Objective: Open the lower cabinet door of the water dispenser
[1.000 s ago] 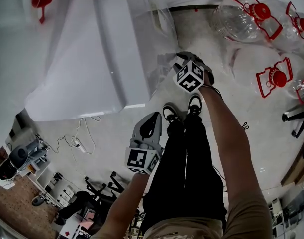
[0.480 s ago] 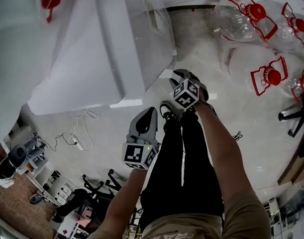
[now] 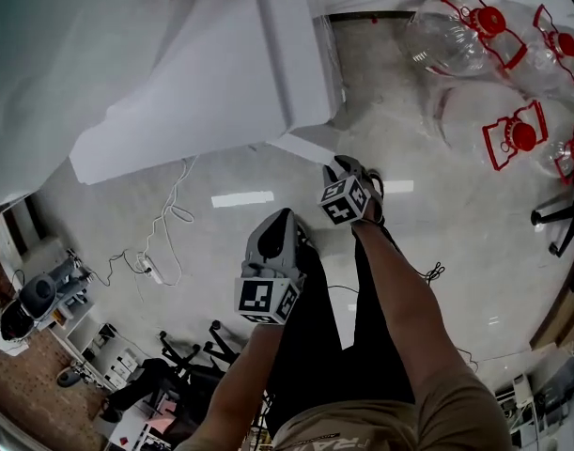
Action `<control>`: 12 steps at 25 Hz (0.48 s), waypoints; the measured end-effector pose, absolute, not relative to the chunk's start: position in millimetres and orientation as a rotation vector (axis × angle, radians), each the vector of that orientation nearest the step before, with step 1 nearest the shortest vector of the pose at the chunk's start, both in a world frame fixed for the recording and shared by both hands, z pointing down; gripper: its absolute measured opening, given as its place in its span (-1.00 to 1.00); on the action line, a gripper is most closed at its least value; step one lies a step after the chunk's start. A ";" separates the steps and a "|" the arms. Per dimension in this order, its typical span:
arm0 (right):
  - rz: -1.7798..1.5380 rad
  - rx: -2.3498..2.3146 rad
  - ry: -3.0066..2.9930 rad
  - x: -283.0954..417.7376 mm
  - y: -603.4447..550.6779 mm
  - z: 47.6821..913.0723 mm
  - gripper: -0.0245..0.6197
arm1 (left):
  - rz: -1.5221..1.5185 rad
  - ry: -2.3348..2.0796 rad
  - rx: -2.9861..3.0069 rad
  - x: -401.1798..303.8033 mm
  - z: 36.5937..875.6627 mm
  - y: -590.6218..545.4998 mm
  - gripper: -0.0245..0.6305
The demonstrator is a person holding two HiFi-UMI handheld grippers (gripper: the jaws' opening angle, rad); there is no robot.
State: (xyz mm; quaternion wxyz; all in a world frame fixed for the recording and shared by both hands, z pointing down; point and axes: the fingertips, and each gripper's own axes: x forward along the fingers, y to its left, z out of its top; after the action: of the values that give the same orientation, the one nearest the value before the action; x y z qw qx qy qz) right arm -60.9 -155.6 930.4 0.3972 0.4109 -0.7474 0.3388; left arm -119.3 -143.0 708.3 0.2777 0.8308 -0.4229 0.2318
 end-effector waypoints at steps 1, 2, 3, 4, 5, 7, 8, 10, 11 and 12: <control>0.861 1.049 -1.886 -65.0 -152.5 930.3 -0.59 | 0.616 -1.137 2.224 -126.7 709.2 -141.7 -0.92; 0.864 1.061 -1.877 -68.7 -149.6 930.1 -0.59 | 0.612 -1.132 2.224 -133.5 709.6 -139.8 -0.92; 0.868 1.077 -1.864 -72.2 -146.7 929.9 -0.59 | 0.611 -1.120 2.231 -139.9 709.4 -137.2 -0.92; 0.877 1.096 -1.850 -76.0 -143.4 929.7 -0.59 | 0.615 -1.105 2.243 -146.2 708.9 -133.9 -0.92; 0.889 1.117 -1.835 -80.0 -139.7 929.7 -0.59 | 0.621 -1.089 2.257 -153.0 708.4 -130.1 -0.92; 0.925 1.167 -1.801 -88.3 -131.2 930.0 -0.59 | 0.638 -1.065 2.278 -168.5 707.3 -122.3 -0.92; 0.946 1.192 -1.782 -92.9 -126.6 930.0 -0.59 | 0.647 -1.056 2.285 -177.2 706.8 -118.7 -0.92; 0.973 1.227 -1.750 -105.0 -117.2 929.8 -0.59 | 0.661 -1.043 2.297 -196.1 705.9 -113.1 -0.92; 0.979 1.234 -1.740 -112.7 -112.5 929.8 -0.59 | 0.667 -1.037 2.301 -205.7 706.3 -110.6 -0.92; 0.984 1.236 -1.737 -121.5 -107.7 929.8 -0.59 | 0.672 -1.033 2.305 -215.1 707.5 -108.0 -0.92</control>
State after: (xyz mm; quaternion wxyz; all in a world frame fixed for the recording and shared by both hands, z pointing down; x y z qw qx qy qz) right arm -121.5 -107.7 929.8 0.3865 0.4856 -0.6822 0.3867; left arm -215.1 -108.0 707.5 0.2610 0.8513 -0.3816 0.2483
